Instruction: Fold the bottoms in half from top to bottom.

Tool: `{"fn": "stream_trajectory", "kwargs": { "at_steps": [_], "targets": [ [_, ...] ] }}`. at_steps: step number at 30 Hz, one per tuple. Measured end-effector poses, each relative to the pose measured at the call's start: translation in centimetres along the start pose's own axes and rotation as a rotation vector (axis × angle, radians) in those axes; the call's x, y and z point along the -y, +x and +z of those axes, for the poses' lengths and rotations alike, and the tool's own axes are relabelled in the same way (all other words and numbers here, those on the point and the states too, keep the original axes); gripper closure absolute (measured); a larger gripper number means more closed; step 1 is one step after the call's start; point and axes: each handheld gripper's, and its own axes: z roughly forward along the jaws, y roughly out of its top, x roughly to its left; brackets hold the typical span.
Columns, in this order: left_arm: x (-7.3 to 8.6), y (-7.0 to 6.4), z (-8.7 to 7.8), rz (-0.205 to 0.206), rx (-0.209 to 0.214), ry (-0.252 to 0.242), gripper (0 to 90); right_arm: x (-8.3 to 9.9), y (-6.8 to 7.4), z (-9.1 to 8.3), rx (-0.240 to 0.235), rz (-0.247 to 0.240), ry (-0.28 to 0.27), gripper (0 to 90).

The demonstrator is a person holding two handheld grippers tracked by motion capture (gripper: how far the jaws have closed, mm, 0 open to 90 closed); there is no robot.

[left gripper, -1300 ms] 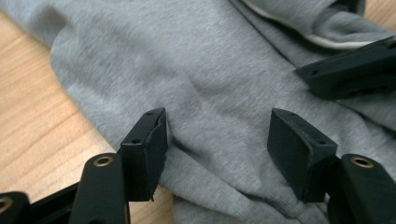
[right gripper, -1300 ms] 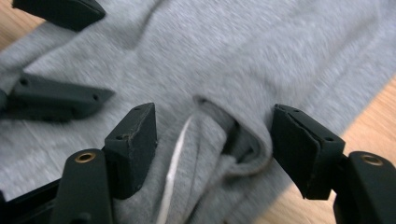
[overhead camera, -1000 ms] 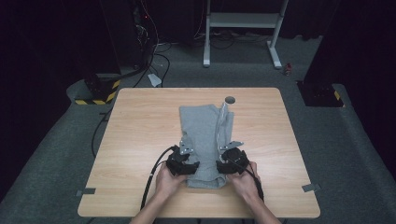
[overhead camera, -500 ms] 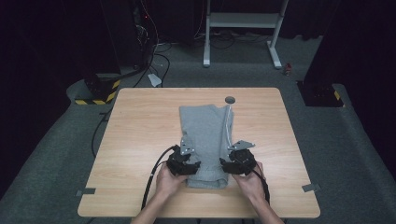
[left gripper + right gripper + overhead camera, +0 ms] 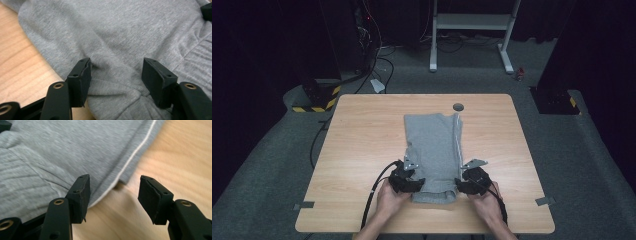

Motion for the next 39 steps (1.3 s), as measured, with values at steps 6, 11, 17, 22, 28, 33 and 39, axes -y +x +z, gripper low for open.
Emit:
{"fn": "stream_trajectory", "kwargs": {
  "at_steps": [6, 11, 17, 22, 28, 33, 39],
  "targets": [
    [-1.0, 0.3, -0.6, 0.001, -0.011, -0.062, 41.0, -0.7, 0.3, -1.3, -0.014, -0.005, -0.084, 45.4],
    [-2.4, 1.5, 1.2, -0.022, -0.014, -0.076, 41.0, -3.1, 1.3, -0.2, -0.044, -0.033, -0.136, 59.6],
    [-2.2, 2.1, 2.5, -0.049, -0.002, -0.032, 41.8, -2.9, 1.0, 2.3, -0.043, -0.018, -0.064, 63.5],
    [-1.2, 1.1, 1.6, -0.030, -0.009, -0.016, 42.8, -1.4, 0.6, 1.4, -0.051, -0.011, -0.074, 59.9],
    [0.4, -1.1, -0.5, 0.012, 0.007, 0.003, 43.5, 0.7, 1.6, -0.4, -0.126, -0.051, -0.065, 58.4],
    [-1.0, 0.4, -0.7, -0.021, -0.018, -0.055, 41.8, -0.6, 0.1, -1.6, -0.122, 0.014, -0.159, 64.6],
    [-3.5, 3.6, 2.0, -0.052, -0.070, -0.045, 41.4, -4.6, -2.1, 1.5, -0.035, 0.039, -0.133, 73.7]
  ]
}}
